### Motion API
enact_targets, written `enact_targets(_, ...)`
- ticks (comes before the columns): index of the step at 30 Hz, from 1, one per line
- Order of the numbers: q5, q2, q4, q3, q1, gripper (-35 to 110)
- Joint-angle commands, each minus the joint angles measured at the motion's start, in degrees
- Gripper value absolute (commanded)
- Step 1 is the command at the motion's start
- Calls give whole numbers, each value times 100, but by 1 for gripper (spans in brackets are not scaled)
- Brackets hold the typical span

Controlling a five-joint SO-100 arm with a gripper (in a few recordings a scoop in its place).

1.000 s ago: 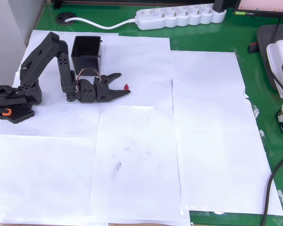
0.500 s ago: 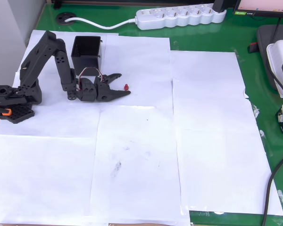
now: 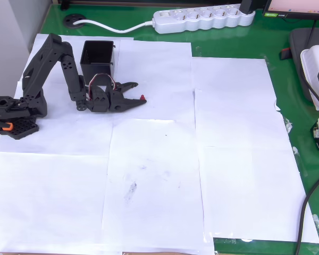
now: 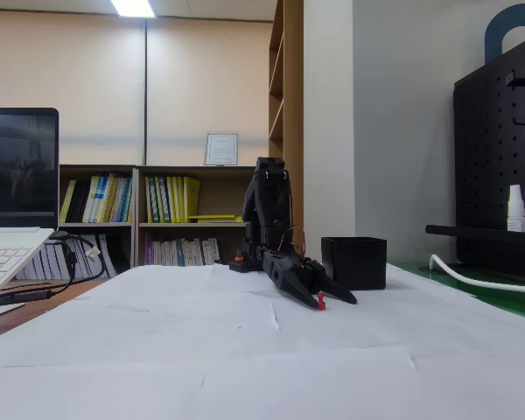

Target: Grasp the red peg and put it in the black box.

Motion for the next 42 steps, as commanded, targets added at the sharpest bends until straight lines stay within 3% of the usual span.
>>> enact_targets(1, -105, -9, 62, -132, -53, 30)
enact_targets(15, -158, 35, 62, -79, -9, 1)
enact_targets(32, 0, -431, 97, -132, -44, 0)
enact_targets(36, 158, -1626, 1055, -114, -158, 0)
enact_targets(42, 536, -4052, 3612, 413, -527, 0)
